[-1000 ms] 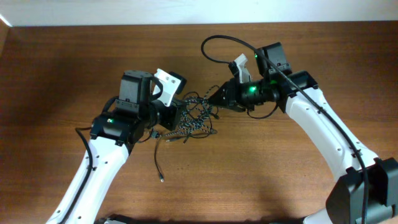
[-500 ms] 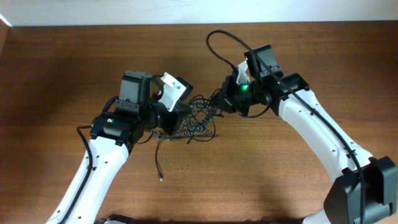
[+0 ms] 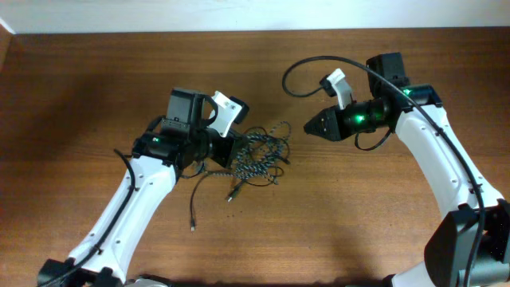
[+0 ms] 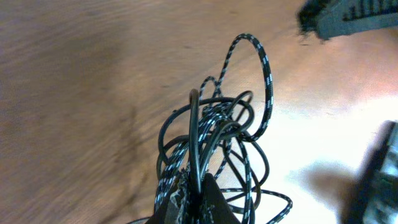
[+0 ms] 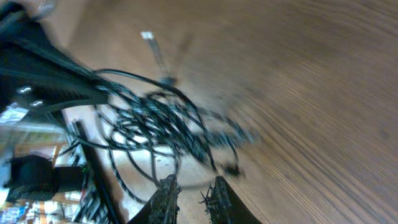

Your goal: Untangle cables

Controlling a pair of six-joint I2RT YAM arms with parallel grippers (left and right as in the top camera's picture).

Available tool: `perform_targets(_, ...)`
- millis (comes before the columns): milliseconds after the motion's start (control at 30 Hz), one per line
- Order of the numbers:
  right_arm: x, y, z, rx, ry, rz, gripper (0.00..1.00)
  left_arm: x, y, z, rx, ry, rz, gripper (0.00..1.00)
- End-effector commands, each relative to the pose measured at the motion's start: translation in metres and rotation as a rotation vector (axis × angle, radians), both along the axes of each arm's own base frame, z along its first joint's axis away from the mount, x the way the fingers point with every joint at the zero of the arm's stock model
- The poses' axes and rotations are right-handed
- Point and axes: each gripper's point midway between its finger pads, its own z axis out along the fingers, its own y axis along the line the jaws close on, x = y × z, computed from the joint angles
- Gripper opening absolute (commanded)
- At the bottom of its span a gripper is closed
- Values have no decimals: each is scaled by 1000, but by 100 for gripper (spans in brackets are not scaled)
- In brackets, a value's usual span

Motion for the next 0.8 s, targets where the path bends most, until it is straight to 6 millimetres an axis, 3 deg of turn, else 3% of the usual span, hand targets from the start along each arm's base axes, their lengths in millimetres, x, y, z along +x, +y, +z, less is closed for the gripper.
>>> perform_targets(0,-32,26,31,220,-223,309,23,-15,-10,38,-348,50,-172,0)
perform_targets(33,-50,37,29,218,-242,395,25,1,16,42,-424,147,-27,0)
perform_targets(67,-59,50,26,209,-261,454,26,6,27,42,-442,174,27,0)
perform_targets(200,-66,80,20,156,-357,559,29,2,28,39,-430,169,10,1)
perform_targets(233,-65,80,25,156,-366,557,29,0,30,34,-410,196,30,0)
perform_targets(300,-60,82,55,160,-374,510,29,-2,32,28,-373,177,22,0)
perform_targets(333,-51,79,62,94,-428,489,34,-2,32,28,-373,181,22,1)
perform_targets(467,-32,79,58,24,-516,474,31,-20,28,28,-415,289,16,3)
perform_targets(500,-31,79,56,23,-510,474,30,-25,23,36,-470,302,-15,3)
perform_targets(533,-31,79,52,21,-496,474,27,-29,19,46,-528,310,-49,3)
perform_targets(667,-50,104,31,-127,-513,558,25,-31,18,48,-558,395,-6,0)
perform_targets(767,-45,103,19,-254,-545,556,18,-33,17,47,-557,407,-7,0)
